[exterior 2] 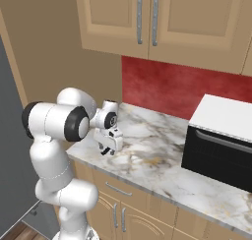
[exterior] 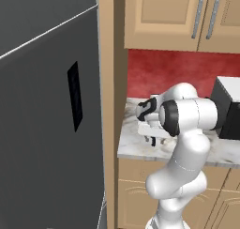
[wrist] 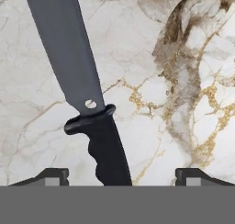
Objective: Retrieve the butter from the fridge and place it on a plate on the dining table. Then retrieve the butter knife by the fridge and place it near the plate.
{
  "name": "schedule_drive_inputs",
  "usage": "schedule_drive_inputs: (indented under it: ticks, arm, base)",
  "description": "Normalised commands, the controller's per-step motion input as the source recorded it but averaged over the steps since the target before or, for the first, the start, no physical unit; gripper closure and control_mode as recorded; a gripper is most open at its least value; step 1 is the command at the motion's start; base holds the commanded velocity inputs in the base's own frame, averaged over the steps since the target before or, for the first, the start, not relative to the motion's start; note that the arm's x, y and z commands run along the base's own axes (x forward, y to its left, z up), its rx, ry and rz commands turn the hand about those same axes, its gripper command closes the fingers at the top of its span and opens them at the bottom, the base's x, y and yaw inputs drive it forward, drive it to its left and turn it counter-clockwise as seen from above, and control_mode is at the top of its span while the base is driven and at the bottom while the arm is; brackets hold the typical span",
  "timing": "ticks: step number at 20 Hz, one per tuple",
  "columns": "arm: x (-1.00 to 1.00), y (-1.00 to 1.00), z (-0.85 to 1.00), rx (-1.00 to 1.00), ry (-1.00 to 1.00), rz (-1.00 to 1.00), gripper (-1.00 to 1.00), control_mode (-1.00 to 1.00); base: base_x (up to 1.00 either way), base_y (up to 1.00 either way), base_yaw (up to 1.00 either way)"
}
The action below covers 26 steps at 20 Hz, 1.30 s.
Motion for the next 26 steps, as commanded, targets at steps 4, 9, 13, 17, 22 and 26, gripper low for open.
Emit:
schedule_drive_inputs:
  ticks: [4,9,13,17,22,26]
  arm:
    - [0.0,0.0,-0.14,0.0,0.0,0.0,-1.0,-1.0]
    - [0.0,0.0,-0.15,0.0,0.0,0.0,1.0,-1.0]
    - [0.0,0.0,-0.1,0.0,0.0,0.0,1.0,-1.0]
    - [0.0,0.0,-0.09,0.0,0.0,0.0,1.0,-1.0]
    - [0.0,0.0,0.0,0.0,0.0,0.0,1.0,-1.0]
    - [-0.24,-0.02,0.24,0.0,-0.08,0.0,1.0,-1.0]
  base:
    - [0.0,0.0,0.0]
    - [0.0,0.0,0.0]
    - [0.0,0.0,0.0]
    - [0.0,0.0,0.0]
    - [0.0,0.0,0.0]
    - [0.0,0.0,0.0]
